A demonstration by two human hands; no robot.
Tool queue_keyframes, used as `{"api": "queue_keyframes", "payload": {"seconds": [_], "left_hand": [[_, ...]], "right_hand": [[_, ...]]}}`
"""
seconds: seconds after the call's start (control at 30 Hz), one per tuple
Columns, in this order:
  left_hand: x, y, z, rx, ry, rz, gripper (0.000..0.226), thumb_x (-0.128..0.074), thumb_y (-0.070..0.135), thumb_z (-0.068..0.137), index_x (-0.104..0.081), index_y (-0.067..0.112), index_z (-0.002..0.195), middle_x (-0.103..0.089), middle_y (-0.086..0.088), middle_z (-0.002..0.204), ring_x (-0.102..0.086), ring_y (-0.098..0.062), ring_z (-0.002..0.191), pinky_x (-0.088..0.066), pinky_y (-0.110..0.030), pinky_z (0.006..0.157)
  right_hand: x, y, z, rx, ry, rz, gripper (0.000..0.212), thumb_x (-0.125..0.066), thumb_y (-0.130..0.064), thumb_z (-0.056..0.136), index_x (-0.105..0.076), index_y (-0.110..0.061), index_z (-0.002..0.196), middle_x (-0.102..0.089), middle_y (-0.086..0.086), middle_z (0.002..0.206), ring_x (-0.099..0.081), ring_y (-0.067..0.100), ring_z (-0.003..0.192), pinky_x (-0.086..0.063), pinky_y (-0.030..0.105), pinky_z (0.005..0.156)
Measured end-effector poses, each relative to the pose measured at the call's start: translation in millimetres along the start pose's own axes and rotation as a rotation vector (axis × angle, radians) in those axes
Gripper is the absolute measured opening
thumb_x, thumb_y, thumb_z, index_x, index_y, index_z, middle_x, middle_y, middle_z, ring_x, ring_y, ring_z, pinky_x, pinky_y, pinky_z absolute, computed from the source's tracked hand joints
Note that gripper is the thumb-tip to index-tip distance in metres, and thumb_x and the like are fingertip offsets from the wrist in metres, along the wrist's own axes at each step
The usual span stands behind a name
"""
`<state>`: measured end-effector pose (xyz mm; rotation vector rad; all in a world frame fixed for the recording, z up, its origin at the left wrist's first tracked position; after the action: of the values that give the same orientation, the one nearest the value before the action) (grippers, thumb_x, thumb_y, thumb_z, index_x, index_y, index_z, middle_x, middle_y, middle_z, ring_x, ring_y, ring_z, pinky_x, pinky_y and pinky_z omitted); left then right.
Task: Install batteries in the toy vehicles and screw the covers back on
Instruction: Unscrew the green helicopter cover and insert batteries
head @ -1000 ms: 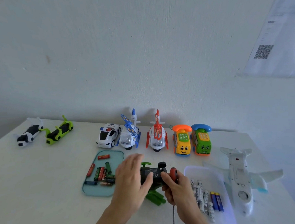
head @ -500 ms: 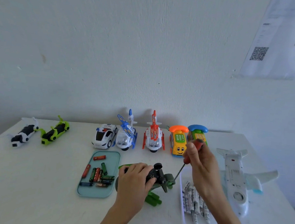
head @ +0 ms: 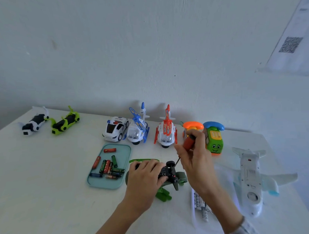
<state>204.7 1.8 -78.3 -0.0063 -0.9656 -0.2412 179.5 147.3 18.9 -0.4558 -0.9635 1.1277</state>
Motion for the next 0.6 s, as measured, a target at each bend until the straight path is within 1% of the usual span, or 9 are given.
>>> {"api": "queue_keyframes", "payload": {"seconds": [0.07, 0.1, 0.17, 0.27, 0.37, 0.4, 0.47, 0.57, 0.6], "left_hand": [[-0.3, -1.7, 0.3, -0.006, -0.002, 0.003, 0.034, -0.072, 0.047, 0.072, -0.066, 0.030, 0.100, -0.066, 0.014, 0.091, -0.064, -0.011, 0.081, -0.037, -0.031, 0.080], [-0.7, -2.5, 0.3, -0.009, -0.002, 0.000, 0.034, -0.072, 0.047, 0.072, -0.066, 0.030, 0.101, -0.066, 0.014, 0.092, -0.064, -0.011, 0.081, -0.038, -0.031, 0.080], [-1.0, -3.6, 0.0, -0.017, -0.004, -0.014, 0.034, -0.071, 0.046, 0.073, -0.065, 0.029, 0.102, -0.066, 0.014, 0.092, -0.064, -0.011, 0.082, -0.037, -0.031, 0.080], [-0.7, -3.3, -0.8, -0.028, -0.005, -0.008, 0.033, -0.065, 0.048, 0.075, -0.066, 0.029, 0.101, -0.066, 0.014, 0.092, -0.064, -0.011, 0.081, -0.045, -0.032, 0.078], [-1.0, -3.1, -0.6, -0.031, -0.002, -0.019, 0.032, -0.064, 0.048, 0.075, -0.065, 0.030, 0.101, -0.066, 0.014, 0.092, -0.063, -0.011, 0.082, -0.036, -0.031, 0.080], [-1.5, -3.1, -0.8, -0.030, -0.001, -0.012, 0.032, -0.064, 0.049, 0.075, -0.065, 0.030, 0.101, -0.066, 0.015, 0.092, -0.063, -0.010, 0.082, -0.035, -0.030, 0.079], [-1.2, -2.8, -1.0, -0.031, 0.004, -0.005, 0.032, -0.062, 0.049, 0.075, -0.065, 0.031, 0.101, -0.066, 0.015, 0.092, -0.063, -0.010, 0.082, -0.036, -0.030, 0.079], [-0.3, -2.4, -0.6, -0.029, -0.001, -0.003, 0.032, -0.063, 0.049, 0.074, -0.066, 0.031, 0.100, -0.066, 0.015, 0.092, -0.064, -0.010, 0.082, -0.043, -0.032, 0.077], [-0.3, -2.5, -0.4, -0.025, -0.007, -0.002, 0.032, -0.062, 0.049, 0.074, -0.066, 0.031, 0.100, -0.066, 0.015, 0.092, -0.063, -0.010, 0.082, -0.042, -0.031, 0.078]], "right_hand": [[-0.7, 0.5, 1.3, -0.010, -0.001, -0.007, 0.031, -0.062, -0.013, 0.089, -0.039, -0.024, 0.107, -0.037, -0.011, 0.061, -0.041, 0.003, 0.053, -0.033, 0.008, 0.049], [-1.1, 1.2, 1.4, -0.016, -0.003, -0.009, 0.031, -0.062, -0.012, 0.089, -0.039, -0.022, 0.107, -0.038, -0.012, 0.062, -0.041, 0.002, 0.054, -0.033, 0.008, 0.049], [-2.3, 2.5, 1.0, -0.024, -0.017, -0.009, 0.031, -0.062, -0.013, 0.090, -0.039, -0.022, 0.108, -0.039, -0.013, 0.062, -0.043, 0.002, 0.054, -0.033, 0.007, 0.050], [-4.3, 3.0, 0.5, -0.042, -0.043, -0.027, 0.029, -0.061, -0.016, 0.091, -0.039, -0.023, 0.110, -0.039, -0.014, 0.061, -0.045, 0.001, 0.054, -0.033, 0.007, 0.049], [-4.7, 4.4, 1.5, -0.048, -0.033, -0.035, 0.028, -0.060, -0.014, 0.091, -0.043, -0.016, 0.113, -0.039, -0.014, 0.059, -0.045, 0.002, 0.053, -0.033, 0.008, 0.049], [-4.5, 5.2, 1.8, -0.053, -0.032, -0.033, 0.028, -0.060, -0.013, 0.091, -0.044, -0.014, 0.114, -0.039, -0.014, 0.060, -0.046, 0.002, 0.054, -0.033, 0.008, 0.049], [-4.6, 6.8, 1.8, -0.059, -0.044, -0.032, 0.029, -0.060, -0.013, 0.091, -0.044, -0.012, 0.116, -0.039, -0.014, 0.060, -0.047, 0.001, 0.054, -0.034, 0.008, 0.050], [-4.7, 8.0, 1.1, -0.055, -0.052, -0.031, 0.029, -0.060, -0.014, 0.091, -0.043, -0.014, 0.115, -0.039, -0.014, 0.060, -0.047, 0.001, 0.054, -0.034, 0.008, 0.050], [-4.8, 8.7, 1.0, -0.054, -0.053, -0.029, 0.029, -0.060, -0.014, 0.091, -0.043, -0.014, 0.115, -0.039, -0.014, 0.059, -0.047, 0.001, 0.054, -0.034, 0.008, 0.049]]}}
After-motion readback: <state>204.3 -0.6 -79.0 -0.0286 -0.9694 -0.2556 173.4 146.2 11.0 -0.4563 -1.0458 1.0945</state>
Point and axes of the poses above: each hand's wrist, its own z-axis towards the middle knuckle, its own x-axis out of the back of the hand, y = z × x, the point moved 2 cm from there along z, towards the middle knuckle
